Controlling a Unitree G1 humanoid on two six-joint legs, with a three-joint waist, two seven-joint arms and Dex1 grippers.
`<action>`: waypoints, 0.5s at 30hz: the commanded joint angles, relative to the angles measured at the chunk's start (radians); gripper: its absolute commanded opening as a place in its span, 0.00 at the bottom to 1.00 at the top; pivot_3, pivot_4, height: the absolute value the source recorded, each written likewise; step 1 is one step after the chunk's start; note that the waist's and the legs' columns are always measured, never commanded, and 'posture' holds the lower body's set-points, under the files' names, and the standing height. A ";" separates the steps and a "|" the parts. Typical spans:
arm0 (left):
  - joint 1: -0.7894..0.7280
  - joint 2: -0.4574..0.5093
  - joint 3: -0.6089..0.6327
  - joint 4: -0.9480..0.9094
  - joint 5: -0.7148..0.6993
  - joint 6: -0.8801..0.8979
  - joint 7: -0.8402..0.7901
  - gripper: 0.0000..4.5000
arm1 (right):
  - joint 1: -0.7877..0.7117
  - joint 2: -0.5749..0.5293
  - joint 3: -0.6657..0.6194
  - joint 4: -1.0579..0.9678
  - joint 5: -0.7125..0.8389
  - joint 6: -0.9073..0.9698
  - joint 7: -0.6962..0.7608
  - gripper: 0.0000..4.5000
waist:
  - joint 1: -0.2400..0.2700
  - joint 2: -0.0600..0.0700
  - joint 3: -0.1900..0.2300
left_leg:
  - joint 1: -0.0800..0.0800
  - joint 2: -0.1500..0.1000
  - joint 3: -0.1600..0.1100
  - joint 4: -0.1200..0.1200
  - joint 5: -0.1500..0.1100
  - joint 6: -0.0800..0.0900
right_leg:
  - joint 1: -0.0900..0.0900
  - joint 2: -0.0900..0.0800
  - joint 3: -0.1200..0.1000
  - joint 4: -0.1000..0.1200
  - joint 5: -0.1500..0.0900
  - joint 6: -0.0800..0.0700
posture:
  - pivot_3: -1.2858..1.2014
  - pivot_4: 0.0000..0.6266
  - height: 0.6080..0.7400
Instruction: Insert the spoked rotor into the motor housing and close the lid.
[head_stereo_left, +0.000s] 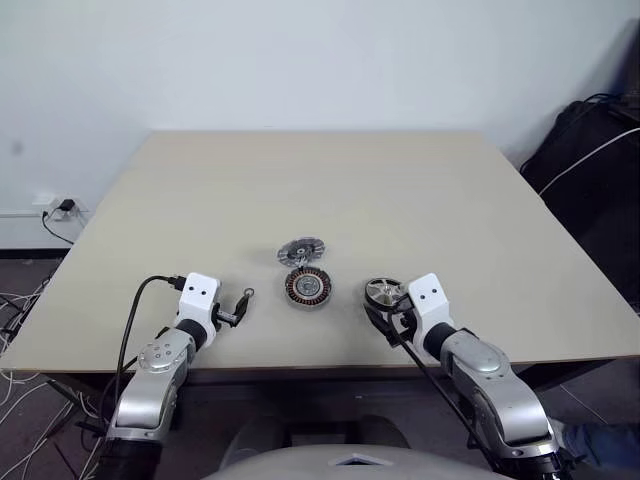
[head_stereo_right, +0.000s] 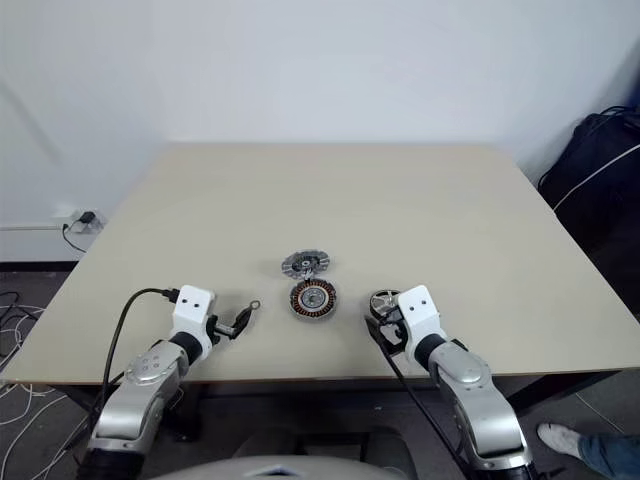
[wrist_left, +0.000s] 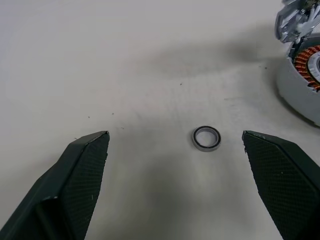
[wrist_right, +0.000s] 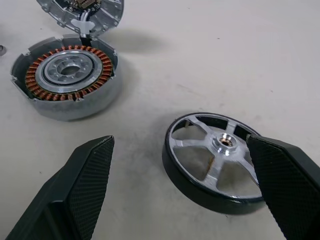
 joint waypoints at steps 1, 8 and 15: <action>-0.067 -0.014 0.008 0.055 -0.020 -0.022 -0.020 1.00 | -0.023 0.005 -0.004 -0.016 -0.004 -0.017 -0.012 1.00 | 0.000 0.000 0.000 | 0.000 0.000 0.000 0.000 0.000 0.000 | 0.000 0.000 0.000 0.000 0.000 0.000 | 0.52 0.00 1.00; -0.160 -0.014 -0.030 0.185 0.007 -0.033 -0.044 1.00 | -0.019 0.017 0.001 -0.018 -0.008 -0.023 -0.031 1.00 | 0.000 0.000 0.000 | 0.000 0.000 0.000 0.000 0.000 0.000 | 0.000 0.001 -0.001 0.000 0.000 0.001 | 0.52 0.00 1.00; -0.228 0.002 -0.082 0.279 0.068 -0.069 -0.058 1.00 | -0.015 0.024 0.004 -0.016 -0.010 -0.027 -0.043 1.00 | 0.000 0.000 0.000 | -0.001 0.000 -0.001 0.000 0.000 0.000 | 0.000 0.001 0.000 0.000 0.001 0.001 | 0.52 0.00 1.00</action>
